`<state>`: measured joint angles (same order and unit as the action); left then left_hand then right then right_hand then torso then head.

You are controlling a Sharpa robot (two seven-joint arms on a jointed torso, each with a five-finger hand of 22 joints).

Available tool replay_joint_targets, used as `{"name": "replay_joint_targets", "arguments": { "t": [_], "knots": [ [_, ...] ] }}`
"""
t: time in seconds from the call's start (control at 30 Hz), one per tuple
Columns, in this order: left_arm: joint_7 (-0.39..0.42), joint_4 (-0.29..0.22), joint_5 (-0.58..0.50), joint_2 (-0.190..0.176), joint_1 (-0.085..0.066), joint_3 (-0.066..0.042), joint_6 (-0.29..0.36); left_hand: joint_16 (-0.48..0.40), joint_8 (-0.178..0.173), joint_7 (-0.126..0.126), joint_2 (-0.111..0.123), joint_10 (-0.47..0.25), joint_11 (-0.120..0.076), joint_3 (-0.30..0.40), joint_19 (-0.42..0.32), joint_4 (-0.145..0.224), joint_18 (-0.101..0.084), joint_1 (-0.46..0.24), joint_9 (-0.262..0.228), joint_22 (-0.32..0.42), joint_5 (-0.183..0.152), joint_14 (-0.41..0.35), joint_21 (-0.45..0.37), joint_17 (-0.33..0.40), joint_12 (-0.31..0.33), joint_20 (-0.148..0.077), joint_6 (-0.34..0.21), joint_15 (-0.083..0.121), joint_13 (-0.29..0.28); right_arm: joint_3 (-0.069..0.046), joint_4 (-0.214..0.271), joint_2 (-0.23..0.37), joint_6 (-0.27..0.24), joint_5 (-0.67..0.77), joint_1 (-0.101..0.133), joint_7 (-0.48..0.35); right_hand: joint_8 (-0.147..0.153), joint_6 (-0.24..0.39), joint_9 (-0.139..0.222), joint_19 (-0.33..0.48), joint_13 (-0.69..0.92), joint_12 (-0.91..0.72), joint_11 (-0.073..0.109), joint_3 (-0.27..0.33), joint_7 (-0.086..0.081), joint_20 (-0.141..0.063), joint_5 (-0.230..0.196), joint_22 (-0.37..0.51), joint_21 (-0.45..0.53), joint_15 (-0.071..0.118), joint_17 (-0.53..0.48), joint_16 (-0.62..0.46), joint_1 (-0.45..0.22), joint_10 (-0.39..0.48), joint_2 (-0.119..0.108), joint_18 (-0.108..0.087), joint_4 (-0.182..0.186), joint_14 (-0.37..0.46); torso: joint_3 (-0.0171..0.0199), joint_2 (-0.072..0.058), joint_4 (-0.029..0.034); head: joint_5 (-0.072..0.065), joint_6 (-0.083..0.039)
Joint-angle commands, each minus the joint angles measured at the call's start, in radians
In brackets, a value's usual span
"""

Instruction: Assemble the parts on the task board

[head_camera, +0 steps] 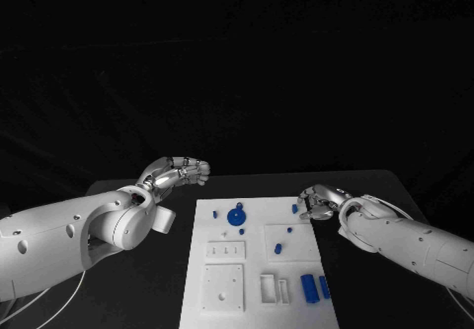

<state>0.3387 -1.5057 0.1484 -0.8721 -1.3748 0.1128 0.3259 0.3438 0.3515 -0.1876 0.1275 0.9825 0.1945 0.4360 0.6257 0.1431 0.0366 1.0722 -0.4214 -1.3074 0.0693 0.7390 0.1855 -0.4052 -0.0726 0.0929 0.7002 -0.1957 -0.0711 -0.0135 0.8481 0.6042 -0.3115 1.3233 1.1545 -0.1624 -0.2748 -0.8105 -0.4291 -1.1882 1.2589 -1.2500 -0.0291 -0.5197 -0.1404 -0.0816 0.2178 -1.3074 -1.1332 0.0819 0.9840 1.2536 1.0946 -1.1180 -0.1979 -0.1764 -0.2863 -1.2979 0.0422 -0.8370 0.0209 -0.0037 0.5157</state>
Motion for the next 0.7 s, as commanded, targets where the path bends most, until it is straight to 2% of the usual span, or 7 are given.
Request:
{"name": "replay_joint_targets", "arguments": {
  "t": [0.03, 0.2, 0.3, 0.5, 0.7],
  "knots": [
    [0.013, -0.004, 0.009, 0.001, -0.001, -0.001, -0.015, 0.004, -0.004, -0.02, -0.002, 0.004, 0.002, -0.001, 0.006, 0.006, 0.021, -0.007, 0.001, -0.023, -0.003, 0.005, -0.004, 0.0, 0.0, 0.001, 0.005, 0.0, 0.0, 0.0, -0.011, -0.01, 0.0, -0.025, -0.005, -0.018, -0.003, 0.002, -0.002, 0.005, 0.004, -0.002, 0.004, 0.007, 0.002, 0.001, -0.008, -0.017, 0.005, 0.003, 0.001, -0.005, -0.001, -0.001, 0.013, -0.085, 0.0, 0.003, -0.0006, -0.002, 0.0008, 0.0, 0.002],
    [0.01, -0.007, 0.012, -0.001, -0.001, -0.001, -0.019, 0.003, -0.004, -0.02, -0.002, 0.004, 0.002, -0.001, 0.006, 0.007, 0.021, -0.008, 0.002, -0.023, -0.003, 0.005, -0.004, 0.0, 0.001, 0.001, 0.006, 0.0, 0.0, 0.001, -0.02, -0.021, 0.008, -0.038, -0.01, -0.015, -0.005, -0.004, -0.002, 0.004, 0.006, -0.005, 0.006, -0.002, 0.004, 0.002, -0.042, -0.017, 0.006, 0.005, 0.003, -0.006, 0.001, -0.007, 0.028, -0.085, 0.003, 0.001, 0.0021, -0.006, 0.0036, -0.001, 0.0],
    [0.009, -0.01, 0.014, -0.003, -0.001, -0.001, -0.019, 0.003, -0.004, -0.02, -0.001, 0.004, 0.003, -0.001, 0.005, 0.009, 0.021, -0.007, 0.002, -0.023, -0.003, 0.004, -0.004, 0.0, 0.002, 0.001, 0.005, 0.0, 0.001, 0.002, -0.026, -0.028, 0.005, -0.038, -0.012, -0.012, -0.007, -0.008, -0.002, 0.004, 0.007, -0.005, 0.007, -0.013, 0.005, 0.003, -0.053, -0.016, 0.006, 0.006, 0.004, -0.007, 0.004, -0.008, 0.036, -0.085, 0.005, 0.001, 0.0014, -0.007, 0.0033, -0.001, 0.003],
    [0.008, -0.015, 0.016, -0.005, -0.001, -0.001, -0.02, 0.002, -0.005, -0.02, -0.002, 0.004, 0.003, -0.001, 0.005, 0.009, 0.021, -0.007, 0.002, -0.023, -0.003, 0.004, -0.004, 0.0, 0.002, 0.001, 0.006, 0.0, 0.001, 0.003, -0.046, -0.041, -0.005, -0.038, -0.013, -0.012, -0.009, -0.017, 0.002, 0.002, 0.007, -0.003, 0.012, -0.099, 0.011, 0.007, -0.157, -0.017, 0.008, 0.011, 0.007, -0.011, 0.013, -0.009, 0.051, -0.085, 0.033, -0.001, 0.0019, -0.006, 0.003, 0.0, 0.005],
    [0.006, -0.02, 0.019, -0.008, -0.001, -0.001, -0.02, 0.002, -0.005, -0.02, -0.002, 0.003, 0.003, -0.001, 0.005, 0.01, 0.02, -0.007, 0.002, -0.023, -0.003, 0.004, -0.004, 0.001, 0.002, 0.001, 0.005, 0.0, 0.001, 0.003, -0.052, -0.046, -0.006, -0.039, -0.013, -0.01, -0.011, -0.021, 0.002, 0.001, 0.01, -0.005, 0.018, -0.148, 0.018, 0.008, -0.167, -0.018, 0.006, 0.017, 0.01, -0.013, 0.017, -0.013, 0.054, -0.085, 0.051, -0.002, 0.0014, -0.006, 0.0026, 0.002, 0.009]
  ]
}}
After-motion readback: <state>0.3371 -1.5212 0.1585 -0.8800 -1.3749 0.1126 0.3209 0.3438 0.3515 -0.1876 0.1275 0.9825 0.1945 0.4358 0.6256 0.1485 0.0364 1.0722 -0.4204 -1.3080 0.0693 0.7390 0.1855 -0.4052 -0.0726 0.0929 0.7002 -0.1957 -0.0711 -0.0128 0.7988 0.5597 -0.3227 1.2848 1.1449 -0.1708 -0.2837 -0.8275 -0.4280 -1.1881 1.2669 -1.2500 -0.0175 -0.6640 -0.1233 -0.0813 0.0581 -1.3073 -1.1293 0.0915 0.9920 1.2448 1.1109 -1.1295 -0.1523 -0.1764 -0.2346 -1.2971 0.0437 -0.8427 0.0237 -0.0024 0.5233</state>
